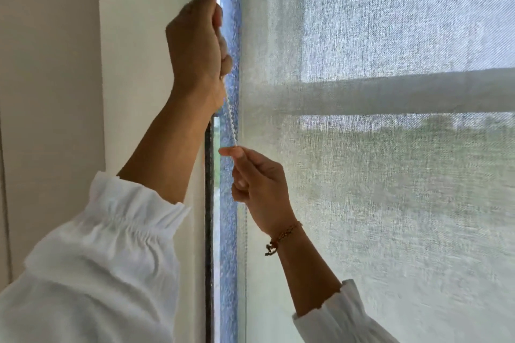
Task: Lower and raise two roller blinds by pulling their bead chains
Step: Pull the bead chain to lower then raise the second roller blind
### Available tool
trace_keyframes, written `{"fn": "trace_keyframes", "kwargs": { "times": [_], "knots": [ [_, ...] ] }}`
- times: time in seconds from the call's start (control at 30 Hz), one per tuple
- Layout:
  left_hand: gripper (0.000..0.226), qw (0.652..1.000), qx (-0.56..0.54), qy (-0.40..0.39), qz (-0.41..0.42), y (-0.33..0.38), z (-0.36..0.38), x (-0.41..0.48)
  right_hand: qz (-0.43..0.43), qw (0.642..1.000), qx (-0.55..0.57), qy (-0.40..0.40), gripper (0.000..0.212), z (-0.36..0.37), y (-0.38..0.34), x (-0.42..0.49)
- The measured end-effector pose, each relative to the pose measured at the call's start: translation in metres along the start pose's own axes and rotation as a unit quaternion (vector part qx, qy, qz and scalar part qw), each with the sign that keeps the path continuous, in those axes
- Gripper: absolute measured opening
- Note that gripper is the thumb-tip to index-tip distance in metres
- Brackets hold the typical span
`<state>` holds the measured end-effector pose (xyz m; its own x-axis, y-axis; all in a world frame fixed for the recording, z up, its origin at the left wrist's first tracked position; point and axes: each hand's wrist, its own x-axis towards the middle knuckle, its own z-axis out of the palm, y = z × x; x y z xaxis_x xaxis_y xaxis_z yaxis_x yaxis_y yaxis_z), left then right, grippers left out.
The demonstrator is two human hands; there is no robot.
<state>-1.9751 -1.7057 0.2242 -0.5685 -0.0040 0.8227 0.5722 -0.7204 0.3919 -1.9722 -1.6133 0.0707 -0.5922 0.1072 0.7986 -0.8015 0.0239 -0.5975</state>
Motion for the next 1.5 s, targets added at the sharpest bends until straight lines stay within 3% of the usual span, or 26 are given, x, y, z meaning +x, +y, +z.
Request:
{"fn": "trace_keyframes", "kwargs": {
  "times": [0.17,0.37,0.57,0.73,0.93,1.07,1.17,1.33,1.5],
  "knots": [
    [0.044,1.000,0.004,0.009,-0.003,-0.012,-0.002,-0.024,0.029,0.997,0.031,0.065,0.045,-0.011,-0.004,0.012],
    [0.050,0.999,0.001,0.004,-0.042,-0.050,-0.020,-0.071,-0.013,0.984,0.125,0.126,0.033,-0.012,-0.039,0.042],
    [0.044,0.995,0.044,0.005,-0.086,-0.076,-0.036,-0.113,-0.053,0.988,0.096,0.112,0.018,0.001,-0.071,0.062],
    [0.046,0.994,0.057,-0.015,-0.097,-0.089,-0.046,-0.136,-0.036,0.986,0.144,0.081,0.012,0.014,-0.093,0.071],
    [0.041,0.990,0.095,-0.061,-0.081,-0.092,-0.053,-0.140,-0.014,0.989,0.080,0.125,0.018,0.026,-0.098,0.072],
    [0.047,0.976,0.042,-0.102,-0.187,-0.086,-0.061,-0.121,-0.063,0.983,0.078,0.153,0.019,0.021,-0.099,0.067],
    [0.059,0.973,0.051,-0.074,-0.213,-0.073,-0.064,-0.096,-0.088,0.980,0.078,0.158,0.020,0.020,-0.097,0.065],
    [0.049,0.979,0.028,-0.096,-0.179,-0.033,-0.044,-0.045,-0.125,0.976,-0.046,0.172,0.024,0.025,-0.075,0.046],
    [0.037,0.984,0.036,-0.116,-0.131,-0.003,-0.020,-0.019,-0.097,0.977,-0.060,0.178,0.022,0.026,-0.044,0.012]
  ]
}}
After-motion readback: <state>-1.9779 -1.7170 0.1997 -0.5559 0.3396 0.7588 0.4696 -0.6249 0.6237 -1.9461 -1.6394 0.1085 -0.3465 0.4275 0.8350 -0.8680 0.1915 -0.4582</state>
